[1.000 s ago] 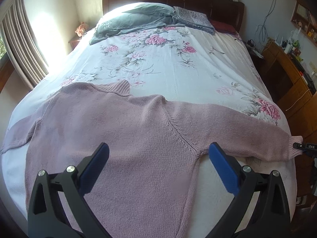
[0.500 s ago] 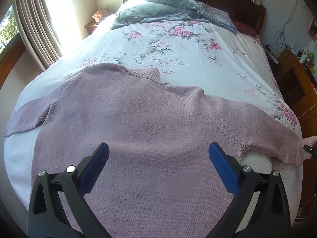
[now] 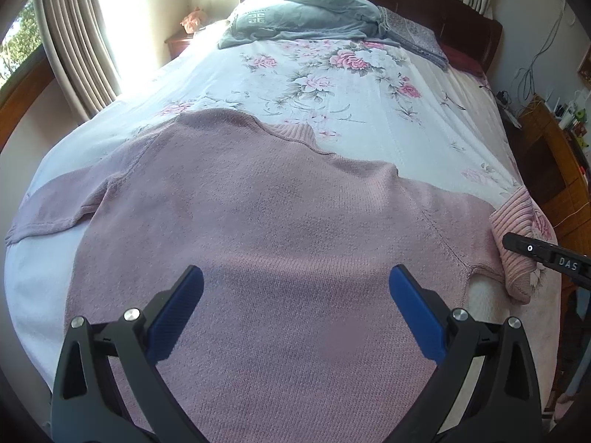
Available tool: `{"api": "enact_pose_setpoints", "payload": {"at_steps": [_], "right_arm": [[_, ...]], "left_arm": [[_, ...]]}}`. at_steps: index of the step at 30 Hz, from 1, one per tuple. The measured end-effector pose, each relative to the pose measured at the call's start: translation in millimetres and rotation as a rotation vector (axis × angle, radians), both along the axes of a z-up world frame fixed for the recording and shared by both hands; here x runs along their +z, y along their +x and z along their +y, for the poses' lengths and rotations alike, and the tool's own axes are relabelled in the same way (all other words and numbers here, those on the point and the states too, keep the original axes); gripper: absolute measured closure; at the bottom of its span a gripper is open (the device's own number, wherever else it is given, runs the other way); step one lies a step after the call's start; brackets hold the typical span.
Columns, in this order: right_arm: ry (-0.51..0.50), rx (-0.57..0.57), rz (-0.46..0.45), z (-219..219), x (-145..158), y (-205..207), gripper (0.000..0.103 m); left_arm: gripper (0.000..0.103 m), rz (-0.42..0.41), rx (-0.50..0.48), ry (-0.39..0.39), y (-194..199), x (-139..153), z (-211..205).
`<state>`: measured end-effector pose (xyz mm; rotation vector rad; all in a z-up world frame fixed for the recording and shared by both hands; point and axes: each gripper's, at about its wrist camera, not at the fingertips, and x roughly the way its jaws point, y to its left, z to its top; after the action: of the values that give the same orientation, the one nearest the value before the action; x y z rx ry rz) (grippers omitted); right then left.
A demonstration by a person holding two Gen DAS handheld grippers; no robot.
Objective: Fold small clothes
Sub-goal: 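Carry the cuff with the right tool across the sweater body and release, then grasp the other sleeve cuff with the left tool and lay it across the body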
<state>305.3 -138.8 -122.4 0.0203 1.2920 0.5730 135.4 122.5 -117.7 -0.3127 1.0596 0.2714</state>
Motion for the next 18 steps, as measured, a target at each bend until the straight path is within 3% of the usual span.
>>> {"api": "enact_pose_setpoints", "payload": {"at_steps": [4, 9, 14, 18], "right_arm": [[0.089, 0.031, 0.078, 0, -18, -7, 0.062], [0.193, 0.011, 0.038, -38, 0, -32, 0.062], [0.209, -0.126, 0.007, -104, 1, -59, 0.062], [0.195, -0.214, 0.006, -150, -8, -82, 0.062]], "left_arm": [[0.003, 0.011, -0.005, -0.013, 4, -3, -3], [0.003, 0.009, -0.041, -0.074, 17, -3, -25], [0.003, 0.036, -0.157, -0.221, 45, -11, -79], [0.004, 0.088, -0.217, -0.290, 71, -26, -125]]}}
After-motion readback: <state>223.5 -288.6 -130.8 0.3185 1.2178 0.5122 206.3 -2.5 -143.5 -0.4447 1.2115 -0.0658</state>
